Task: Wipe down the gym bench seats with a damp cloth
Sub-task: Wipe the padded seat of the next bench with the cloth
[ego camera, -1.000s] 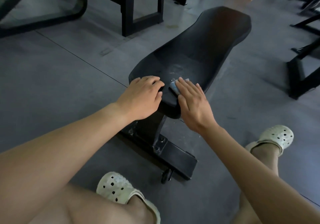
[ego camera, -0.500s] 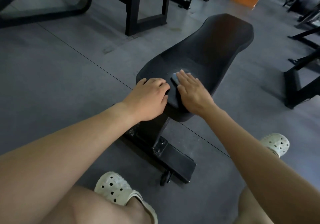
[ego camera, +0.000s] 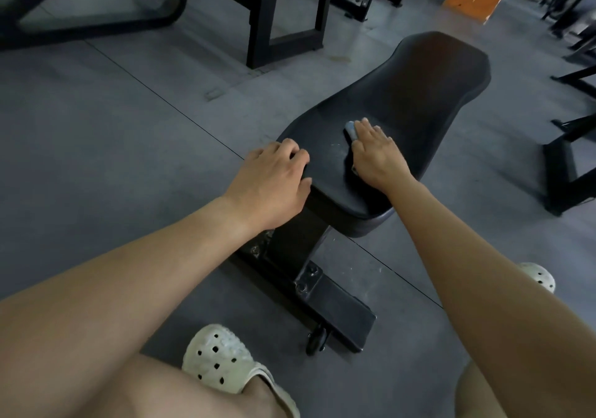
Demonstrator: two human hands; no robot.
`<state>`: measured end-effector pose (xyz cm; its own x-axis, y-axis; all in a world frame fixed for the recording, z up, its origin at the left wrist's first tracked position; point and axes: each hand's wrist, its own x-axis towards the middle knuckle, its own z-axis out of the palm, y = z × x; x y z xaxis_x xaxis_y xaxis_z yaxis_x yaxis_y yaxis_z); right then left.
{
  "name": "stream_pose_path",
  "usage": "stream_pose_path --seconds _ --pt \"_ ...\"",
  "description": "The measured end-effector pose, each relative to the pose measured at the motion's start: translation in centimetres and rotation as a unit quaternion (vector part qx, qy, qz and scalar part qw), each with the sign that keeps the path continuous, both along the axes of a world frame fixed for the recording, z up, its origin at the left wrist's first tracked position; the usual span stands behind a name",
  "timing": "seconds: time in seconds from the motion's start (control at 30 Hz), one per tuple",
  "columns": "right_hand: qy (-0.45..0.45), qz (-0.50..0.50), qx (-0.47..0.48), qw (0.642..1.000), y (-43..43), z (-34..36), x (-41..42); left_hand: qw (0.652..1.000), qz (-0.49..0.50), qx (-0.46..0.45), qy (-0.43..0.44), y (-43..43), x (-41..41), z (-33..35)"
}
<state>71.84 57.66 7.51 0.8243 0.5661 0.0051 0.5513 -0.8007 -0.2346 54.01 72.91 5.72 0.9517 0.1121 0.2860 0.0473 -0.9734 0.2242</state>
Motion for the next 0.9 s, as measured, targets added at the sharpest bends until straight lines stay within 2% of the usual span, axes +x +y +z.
stream_pose_path --seconds 0.17,0.27,0.37,0.53,0.6,0.77,0.9 --pt "0.013 0.133 0.025 0.991 -0.2 -0.2 -4.9 1.0 -0.003 0.015 -0.012 0.1 0.1 0.0" --pt "0.005 0.177 0.015 0.984 -1.1 -0.2 -5.6 1.0 -0.008 0.025 -0.015 0.0 0.0 -0.2" --pt "0.004 0.16 0.008 0.987 -0.8 -0.2 -3.6 0.999 -0.011 0.028 -0.021 -0.1 -0.1 -0.3" --pt "0.014 0.007 0.031 0.999 1.8 0.7 0.1 0.999 -0.012 0.019 -0.027 -0.2 -0.1 -0.5" --pt "0.005 0.02 0.026 0.999 3.1 0.6 -0.8 0.999 -0.006 0.021 -0.036 -0.2 0.0 -0.6" --pt "0.027 0.146 0.036 0.988 1.1 -0.1 -4.8 0.998 0.002 0.039 -0.054 -0.8 0.4 -0.4" --pt "0.02 0.144 0.04 0.989 -2.7 -0.2 -4.6 0.998 -0.016 0.035 -0.057 -1.5 0.5 -0.4"
